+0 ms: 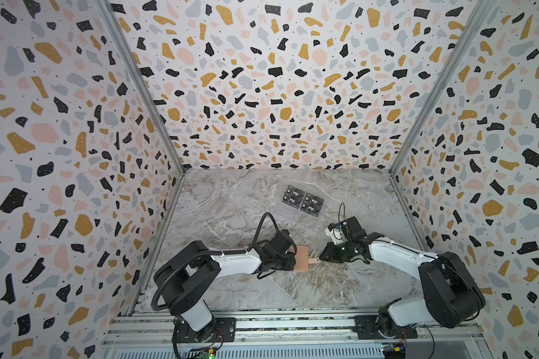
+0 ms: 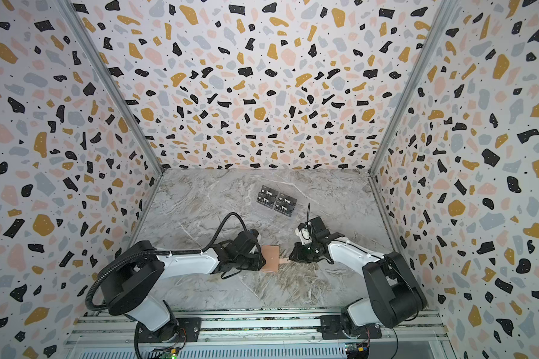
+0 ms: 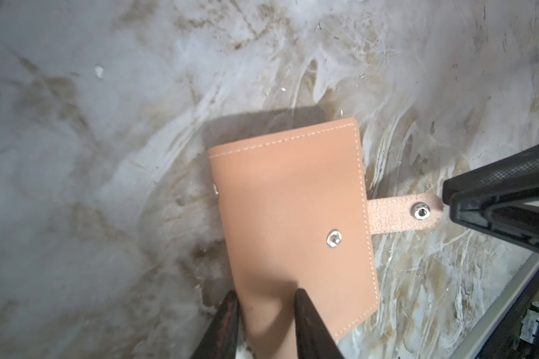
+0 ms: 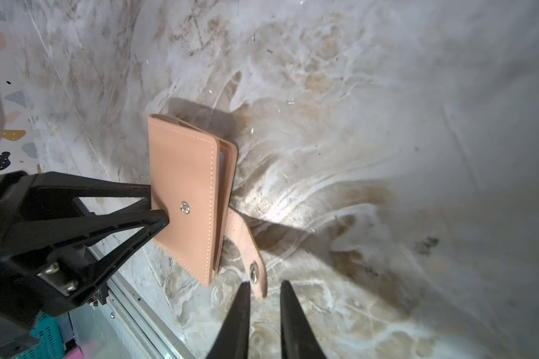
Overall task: Insert credit cards into a card holder
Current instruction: Close the card holder at the bottom-center of the table, then close the button on the card holder.
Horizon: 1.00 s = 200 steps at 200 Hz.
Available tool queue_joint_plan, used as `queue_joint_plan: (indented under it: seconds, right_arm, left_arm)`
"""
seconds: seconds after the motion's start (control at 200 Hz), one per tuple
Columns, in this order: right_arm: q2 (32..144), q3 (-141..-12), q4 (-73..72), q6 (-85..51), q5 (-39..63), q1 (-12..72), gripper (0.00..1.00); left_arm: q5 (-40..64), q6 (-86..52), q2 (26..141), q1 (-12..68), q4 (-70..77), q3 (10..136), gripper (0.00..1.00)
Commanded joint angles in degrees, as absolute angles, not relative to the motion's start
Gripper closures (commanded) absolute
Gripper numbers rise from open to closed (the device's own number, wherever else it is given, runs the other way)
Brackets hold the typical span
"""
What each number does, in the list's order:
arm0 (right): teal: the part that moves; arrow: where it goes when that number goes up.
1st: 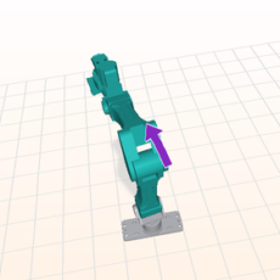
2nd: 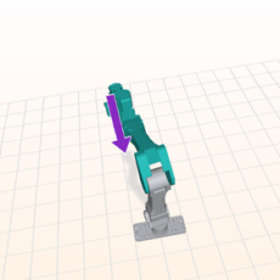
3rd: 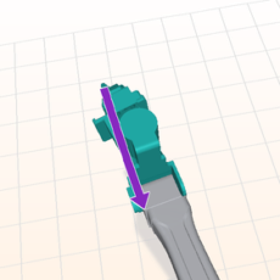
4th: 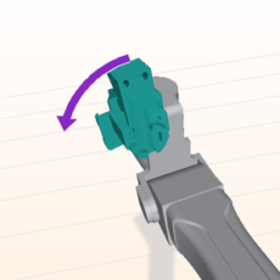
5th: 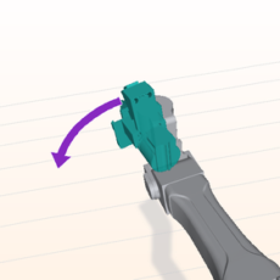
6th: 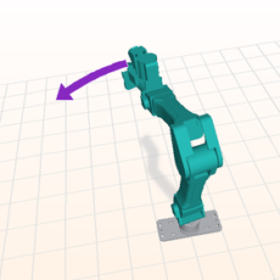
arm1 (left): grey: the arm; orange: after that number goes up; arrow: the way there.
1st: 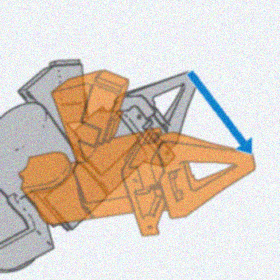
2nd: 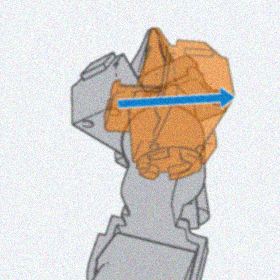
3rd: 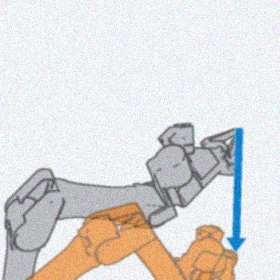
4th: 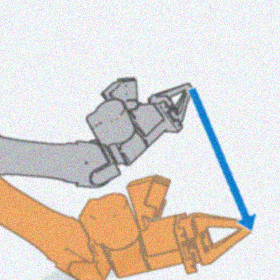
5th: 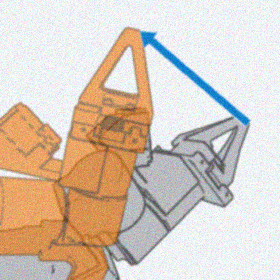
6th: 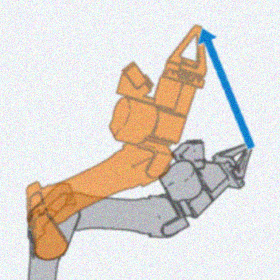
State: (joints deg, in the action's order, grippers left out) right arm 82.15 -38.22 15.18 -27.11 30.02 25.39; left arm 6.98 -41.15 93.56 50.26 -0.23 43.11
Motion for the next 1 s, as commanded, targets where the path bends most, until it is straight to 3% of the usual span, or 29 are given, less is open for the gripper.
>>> queue_joint_plan:
  seconds: [0.0, 0.185, 0.801, 0.996]
  right_arm:
    - [82.51, -37.45, 14.32, -26.74, 32.06, 25.31, 0.8]
    - [82.97, -36.98, 13.68, -26.81, 33.01, 25.27, 0.81]
    - [83.92, -37.0, 12.01, -26.09, 34.29, 25.25, 1.0]
    - [81.73, -37.17, 8.99, -25.31, 38.84, 25.27, 1.0]
  left_arm:
    - [6.15, -41.18, 95.55, 50.62, -6.06, 40.72, 0.67]
    - [6.2, -41.27, 95.58, 50.68, -5.98, 40.61, 0.67]
    - [5.92, -41.12, 95.58, 50.73, -6.01, 40.52, 0.68]
    - [5.38, -41.63, 94.67, 50.73, -4.91, 39.74, 0.68]
